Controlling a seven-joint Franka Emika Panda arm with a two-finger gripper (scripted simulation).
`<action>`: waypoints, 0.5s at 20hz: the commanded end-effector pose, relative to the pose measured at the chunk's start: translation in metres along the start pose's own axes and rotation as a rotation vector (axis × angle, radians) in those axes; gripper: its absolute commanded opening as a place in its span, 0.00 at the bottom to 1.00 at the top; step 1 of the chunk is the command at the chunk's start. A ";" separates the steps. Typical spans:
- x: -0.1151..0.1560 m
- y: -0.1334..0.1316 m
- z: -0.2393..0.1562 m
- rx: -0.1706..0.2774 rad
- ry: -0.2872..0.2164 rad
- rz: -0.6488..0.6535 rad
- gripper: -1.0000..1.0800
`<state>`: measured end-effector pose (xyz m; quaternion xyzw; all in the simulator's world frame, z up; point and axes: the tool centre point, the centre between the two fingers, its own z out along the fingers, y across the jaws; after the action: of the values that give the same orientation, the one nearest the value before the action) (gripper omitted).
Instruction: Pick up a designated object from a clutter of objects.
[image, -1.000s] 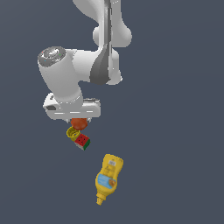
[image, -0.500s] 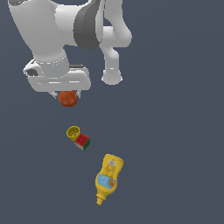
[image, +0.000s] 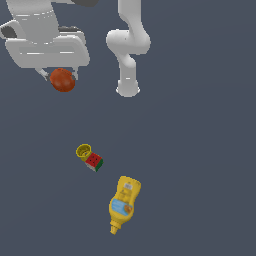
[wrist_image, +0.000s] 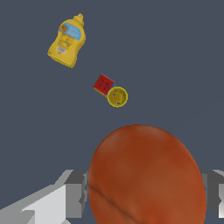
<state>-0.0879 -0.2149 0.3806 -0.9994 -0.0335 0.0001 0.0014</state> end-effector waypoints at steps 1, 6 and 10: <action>-0.011 0.006 -0.020 -0.001 0.001 0.000 0.00; -0.026 0.016 -0.049 -0.001 0.001 -0.001 0.00; -0.032 0.021 -0.062 -0.002 0.000 -0.001 0.00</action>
<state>-0.1164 -0.2362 0.4370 -0.9994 -0.0335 0.0002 0.0007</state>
